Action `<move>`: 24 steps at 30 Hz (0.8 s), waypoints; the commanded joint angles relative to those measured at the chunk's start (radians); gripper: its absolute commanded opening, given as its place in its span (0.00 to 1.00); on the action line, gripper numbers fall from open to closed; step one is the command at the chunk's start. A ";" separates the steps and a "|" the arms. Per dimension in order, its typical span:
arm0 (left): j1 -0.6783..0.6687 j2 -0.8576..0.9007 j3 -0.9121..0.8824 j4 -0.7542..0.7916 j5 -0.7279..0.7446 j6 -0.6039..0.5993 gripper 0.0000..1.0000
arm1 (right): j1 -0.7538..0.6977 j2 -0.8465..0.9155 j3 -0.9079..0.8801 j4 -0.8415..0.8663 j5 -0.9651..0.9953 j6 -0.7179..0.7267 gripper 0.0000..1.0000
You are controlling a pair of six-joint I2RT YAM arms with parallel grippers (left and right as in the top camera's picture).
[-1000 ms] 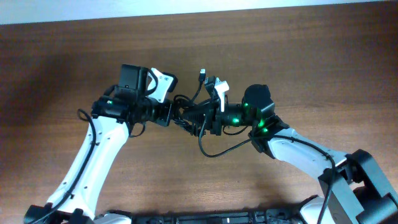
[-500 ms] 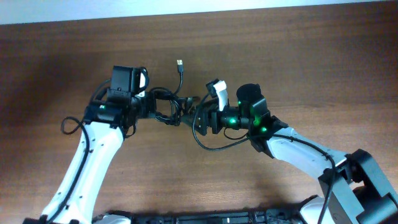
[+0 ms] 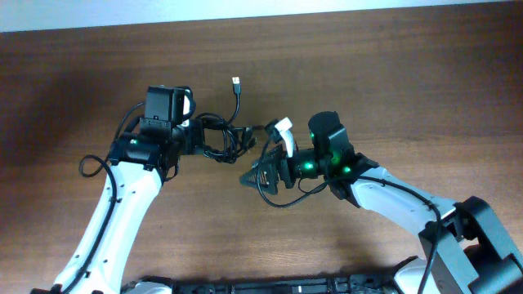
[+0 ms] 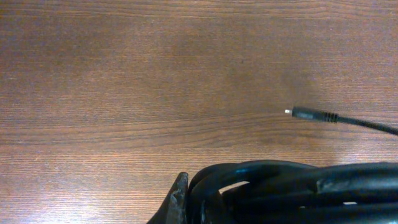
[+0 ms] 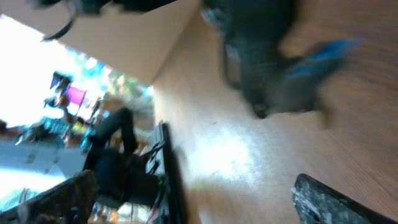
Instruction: Untangle cables
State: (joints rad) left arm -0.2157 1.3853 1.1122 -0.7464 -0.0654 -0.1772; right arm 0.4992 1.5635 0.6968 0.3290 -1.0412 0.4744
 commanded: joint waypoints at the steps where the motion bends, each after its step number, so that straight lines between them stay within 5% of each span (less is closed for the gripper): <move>1: 0.005 -0.023 -0.003 0.010 -0.007 -0.007 0.00 | -0.053 -0.019 0.009 0.045 -0.175 -0.082 0.90; 5: 0.005 -0.023 -0.003 0.010 0.040 0.162 0.00 | -0.214 -0.019 0.009 0.182 -0.283 -0.073 0.69; 8: 0.005 -0.023 -0.003 0.010 0.197 0.411 0.00 | -0.257 -0.019 0.009 0.255 -0.138 -0.074 0.63; 9: 0.005 -0.023 -0.003 0.010 0.238 0.445 0.00 | -0.257 -0.019 0.009 0.256 -0.078 -0.074 0.56; 10: 0.004 -0.023 -0.003 0.010 0.320 0.495 0.00 | -0.248 -0.019 0.009 0.256 0.021 -0.068 0.36; 12: 0.002 -0.023 -0.003 0.010 0.404 0.538 0.00 | -0.231 -0.019 0.009 0.276 0.071 -0.039 0.25; 19: 0.001 -0.023 -0.003 0.004 0.481 0.554 0.00 | -0.165 -0.019 0.011 0.470 0.176 0.026 0.25; 24: 0.001 -0.019 -0.021 0.005 0.442 0.562 0.00 | -0.160 -0.019 0.011 0.637 0.128 0.213 0.25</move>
State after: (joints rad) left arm -0.2157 1.3853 1.1049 -0.7437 0.3637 0.3687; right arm 0.3290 1.5581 0.6975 0.9337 -0.8833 0.5777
